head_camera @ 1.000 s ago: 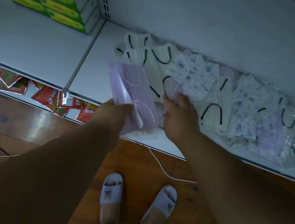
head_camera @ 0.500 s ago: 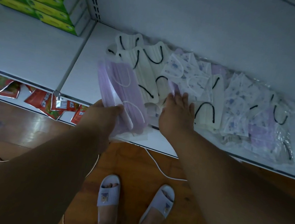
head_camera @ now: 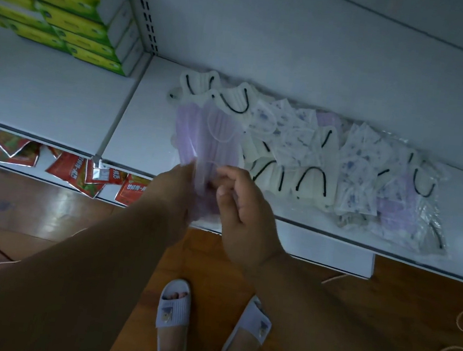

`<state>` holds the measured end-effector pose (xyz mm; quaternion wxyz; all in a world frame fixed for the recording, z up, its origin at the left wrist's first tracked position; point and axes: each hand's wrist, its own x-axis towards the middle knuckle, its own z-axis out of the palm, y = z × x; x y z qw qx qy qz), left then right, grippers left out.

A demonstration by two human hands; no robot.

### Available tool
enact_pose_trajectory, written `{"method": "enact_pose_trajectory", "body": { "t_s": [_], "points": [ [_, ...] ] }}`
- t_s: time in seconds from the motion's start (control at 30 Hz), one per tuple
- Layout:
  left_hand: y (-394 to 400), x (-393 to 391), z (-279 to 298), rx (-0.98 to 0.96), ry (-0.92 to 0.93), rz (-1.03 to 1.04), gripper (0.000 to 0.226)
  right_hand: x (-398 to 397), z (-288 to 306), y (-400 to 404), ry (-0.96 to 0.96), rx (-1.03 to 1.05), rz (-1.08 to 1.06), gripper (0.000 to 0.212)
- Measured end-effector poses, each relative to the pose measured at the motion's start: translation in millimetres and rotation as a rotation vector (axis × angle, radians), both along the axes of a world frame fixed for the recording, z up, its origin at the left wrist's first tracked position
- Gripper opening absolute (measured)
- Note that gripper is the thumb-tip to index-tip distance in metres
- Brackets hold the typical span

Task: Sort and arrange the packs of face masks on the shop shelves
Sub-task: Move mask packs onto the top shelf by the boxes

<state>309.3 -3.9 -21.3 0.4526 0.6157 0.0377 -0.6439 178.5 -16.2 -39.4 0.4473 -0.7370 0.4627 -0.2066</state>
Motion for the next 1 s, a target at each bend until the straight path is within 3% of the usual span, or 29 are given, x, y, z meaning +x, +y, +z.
{"method": "enact_pose_trajectory", "body": {
  "t_s": [0.1, 0.27, 0.33, 0.4, 0.43, 0.5, 0.53, 0.6, 0.7, 0.77, 0.83, 0.9, 1.0],
  "points": [
    [14, -5, 3, -0.076, 0.076, -0.049, 0.050, -7, 2, 6, 0.083, -0.040, -0.079, 0.032],
    [39, -21, -1, -0.099, 0.061, -0.067, 0.041, -23, 8, 21, 0.152, -0.068, -0.155, 0.033],
    [49, -25, 1, -0.064, 0.052, -0.070, 0.045, -28, 9, 32, 0.218, -0.078, -0.140, 0.048],
    [59, -30, 0, -0.055, 0.029, -0.093, 0.053, -36, 11, 40, 0.247, 0.017, -0.205, 0.080],
    [66, -34, -3, -0.046, -0.001, -0.116, 0.056, -41, 15, 44, 0.226, 0.141, -0.274, 0.097],
    [77, -43, -5, -0.059, -0.042, -0.126, 0.035, -53, 23, 53, 0.091, 0.470, -0.420, 0.115],
    [83, -49, -2, -0.060, -0.055, -0.135, 0.024, -62, 26, 57, -0.023, 0.620, -0.486, 0.112],
    [97, -66, 3, -0.055, -0.112, -0.181, 0.025, -86, 29, 66, -0.232, 0.796, -0.606, 0.084],
    [121, -102, 27, -0.099, -0.206, -0.286, 0.045, -128, 47, 85, -0.311, 0.807, -0.653, 0.030],
    [141, -126, 54, -0.102, -0.162, -0.261, 0.044, -156, 72, 101, -0.409, 0.829, -0.656, 0.012],
    [163, -148, 89, -0.105, -0.110, -0.216, 0.033, -183, 105, 117, -0.484, 0.820, -0.679, 0.006],
    [182, -172, 123, -0.137, -0.144, -0.218, 0.018, -211, 139, 132, -0.472, 0.762, -0.697, 0.012],
    [196, -207, 177, -0.215, -0.265, -0.217, 0.025, -240, 193, 152, -0.454, 0.686, -0.596, 0.007]
  ]
}}
